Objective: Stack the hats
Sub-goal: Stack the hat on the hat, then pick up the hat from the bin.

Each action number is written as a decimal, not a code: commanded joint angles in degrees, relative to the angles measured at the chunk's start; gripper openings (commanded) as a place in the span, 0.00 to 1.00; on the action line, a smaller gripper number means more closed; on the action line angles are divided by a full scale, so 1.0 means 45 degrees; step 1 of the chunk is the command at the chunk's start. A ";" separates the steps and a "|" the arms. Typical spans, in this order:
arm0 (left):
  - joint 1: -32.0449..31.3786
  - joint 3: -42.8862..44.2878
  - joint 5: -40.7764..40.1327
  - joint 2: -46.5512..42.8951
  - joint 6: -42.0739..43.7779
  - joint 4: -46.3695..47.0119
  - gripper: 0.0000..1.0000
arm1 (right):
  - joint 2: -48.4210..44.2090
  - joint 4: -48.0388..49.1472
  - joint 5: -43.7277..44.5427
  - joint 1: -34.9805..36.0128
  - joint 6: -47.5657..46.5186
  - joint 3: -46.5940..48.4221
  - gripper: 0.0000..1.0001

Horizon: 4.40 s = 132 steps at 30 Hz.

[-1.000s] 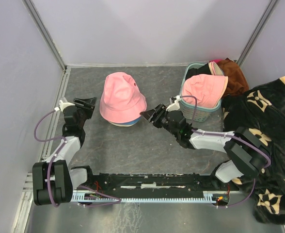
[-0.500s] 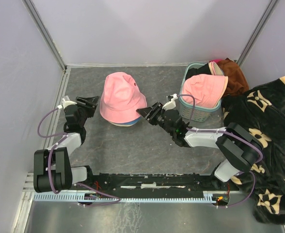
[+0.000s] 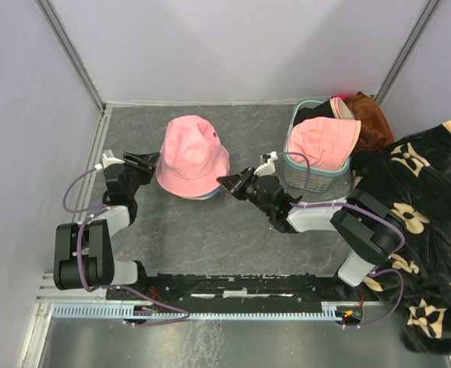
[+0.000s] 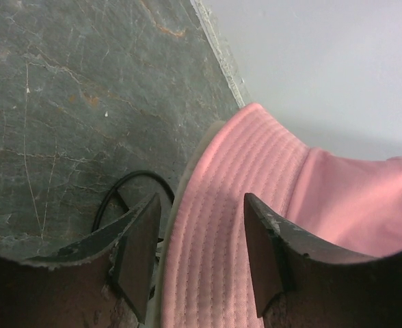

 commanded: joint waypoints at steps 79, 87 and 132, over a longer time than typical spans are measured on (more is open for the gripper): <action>-0.0512 -0.0051 -0.1740 0.0493 0.0336 -0.1107 0.40 | -0.0784 -0.1281 0.1139 -0.0755 -0.1197 -0.0606 0.50; -0.0493 0.0160 -0.2427 -0.0783 0.0867 -0.2490 0.51 | -0.2402 -0.3134 0.1859 -0.0999 -0.2825 -0.0123 0.51; -1.0558 1.5558 -0.3484 0.4265 1.0586 -0.9583 0.61 | -0.7122 -1.3716 0.3207 -1.0763 -0.7473 0.4483 0.74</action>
